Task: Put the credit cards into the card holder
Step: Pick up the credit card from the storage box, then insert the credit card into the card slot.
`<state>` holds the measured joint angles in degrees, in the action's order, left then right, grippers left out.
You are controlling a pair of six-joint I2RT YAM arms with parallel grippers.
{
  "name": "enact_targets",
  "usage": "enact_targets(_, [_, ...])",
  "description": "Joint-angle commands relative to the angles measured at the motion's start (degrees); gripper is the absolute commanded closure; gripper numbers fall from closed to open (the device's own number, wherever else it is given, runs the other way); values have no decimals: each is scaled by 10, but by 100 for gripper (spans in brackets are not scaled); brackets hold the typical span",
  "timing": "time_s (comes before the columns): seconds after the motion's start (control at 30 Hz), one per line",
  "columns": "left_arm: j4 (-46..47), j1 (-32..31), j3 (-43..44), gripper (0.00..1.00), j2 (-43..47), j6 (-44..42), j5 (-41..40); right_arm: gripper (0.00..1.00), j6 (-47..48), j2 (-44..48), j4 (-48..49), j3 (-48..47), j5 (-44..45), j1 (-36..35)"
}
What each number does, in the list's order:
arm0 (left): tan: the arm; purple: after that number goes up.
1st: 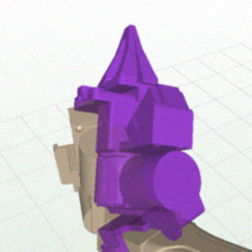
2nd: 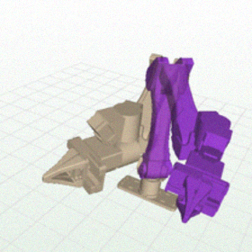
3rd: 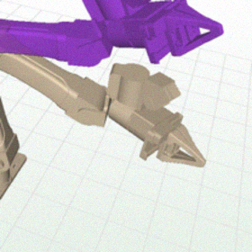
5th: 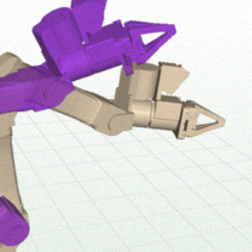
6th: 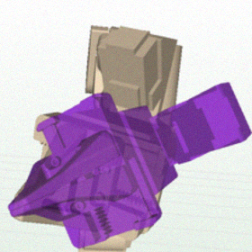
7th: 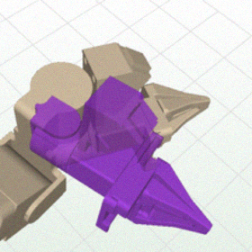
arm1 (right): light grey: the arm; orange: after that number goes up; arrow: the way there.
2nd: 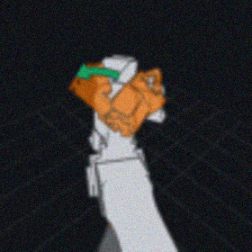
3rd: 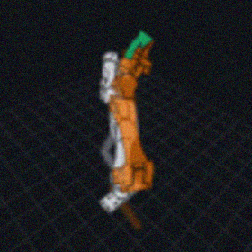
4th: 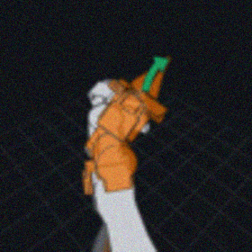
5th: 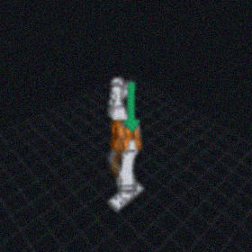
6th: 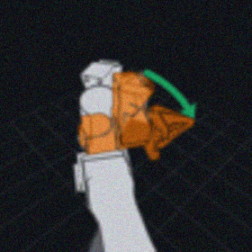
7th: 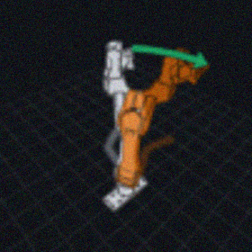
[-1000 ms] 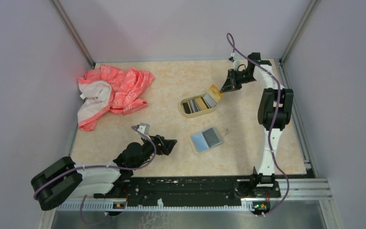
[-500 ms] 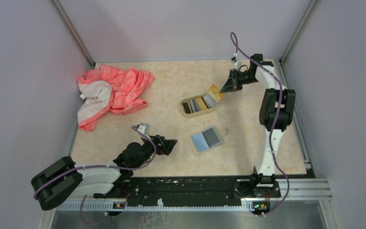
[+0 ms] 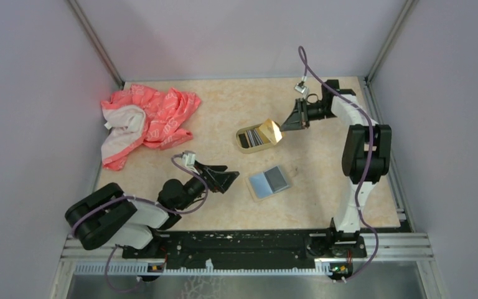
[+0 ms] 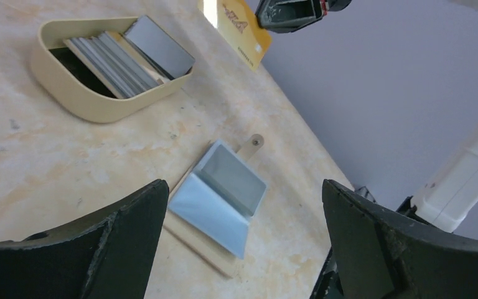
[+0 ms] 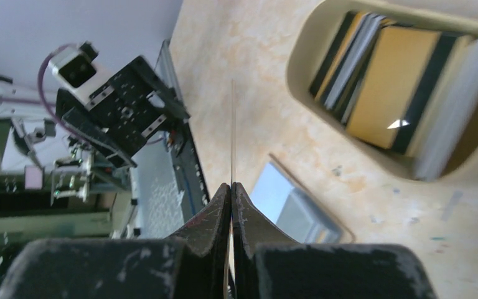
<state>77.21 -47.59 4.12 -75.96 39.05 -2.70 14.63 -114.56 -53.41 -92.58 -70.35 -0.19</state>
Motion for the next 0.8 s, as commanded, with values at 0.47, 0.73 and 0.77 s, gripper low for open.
enact_targets(0.47, [255, 14, 171, 5, -250, 114, 89, 100, -67, 163, 139, 173, -95, -108])
enact_targets(0.73, [255, 30, 198, 18, -250, 154, 120, 100, -59, 165, 138, 180, -96, -130])
enact_targets(0.77, [255, 34, 202, 22, -251, 162, 125, 100, -59, 164, 138, 180, -95, -133])
